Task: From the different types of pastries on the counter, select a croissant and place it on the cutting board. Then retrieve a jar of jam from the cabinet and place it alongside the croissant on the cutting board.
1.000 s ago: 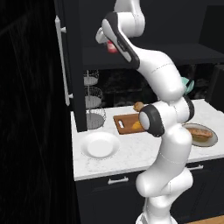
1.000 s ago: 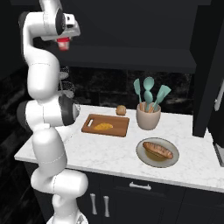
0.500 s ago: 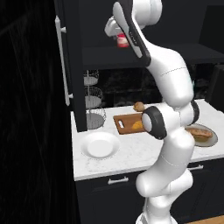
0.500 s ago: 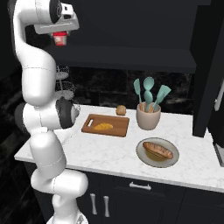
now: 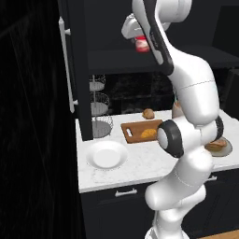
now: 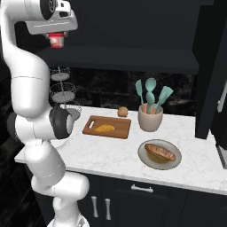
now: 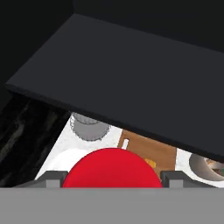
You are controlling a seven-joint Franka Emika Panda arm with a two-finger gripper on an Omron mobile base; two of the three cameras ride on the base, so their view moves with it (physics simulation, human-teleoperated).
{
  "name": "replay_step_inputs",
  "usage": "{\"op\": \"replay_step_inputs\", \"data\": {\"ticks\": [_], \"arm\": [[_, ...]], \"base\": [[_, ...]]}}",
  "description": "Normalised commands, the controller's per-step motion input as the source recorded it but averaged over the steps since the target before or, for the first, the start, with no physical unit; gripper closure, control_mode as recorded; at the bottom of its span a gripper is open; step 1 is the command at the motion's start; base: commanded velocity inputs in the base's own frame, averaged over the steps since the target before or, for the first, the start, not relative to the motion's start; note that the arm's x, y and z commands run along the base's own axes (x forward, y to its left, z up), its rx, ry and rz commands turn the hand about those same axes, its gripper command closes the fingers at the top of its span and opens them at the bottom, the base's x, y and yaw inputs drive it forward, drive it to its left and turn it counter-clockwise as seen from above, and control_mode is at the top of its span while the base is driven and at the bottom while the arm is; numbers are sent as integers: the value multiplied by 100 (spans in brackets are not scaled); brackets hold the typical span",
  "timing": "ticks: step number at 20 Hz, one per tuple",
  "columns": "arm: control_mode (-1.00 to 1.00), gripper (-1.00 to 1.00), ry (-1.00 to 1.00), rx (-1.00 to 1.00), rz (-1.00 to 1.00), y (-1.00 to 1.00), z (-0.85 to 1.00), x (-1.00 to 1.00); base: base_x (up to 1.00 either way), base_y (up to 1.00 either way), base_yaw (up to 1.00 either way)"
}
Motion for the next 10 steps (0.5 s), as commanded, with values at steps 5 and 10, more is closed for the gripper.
{"op": "replay_step_inputs", "data": {"ticks": [5, 10], "arm": [[-100, 100, -15, 0, -2, -3, -17, -100], [-100, 100, -47, 0, -12, -4, -46, -100]], "base": [[0, 0, 0], [0, 0, 0]]}}
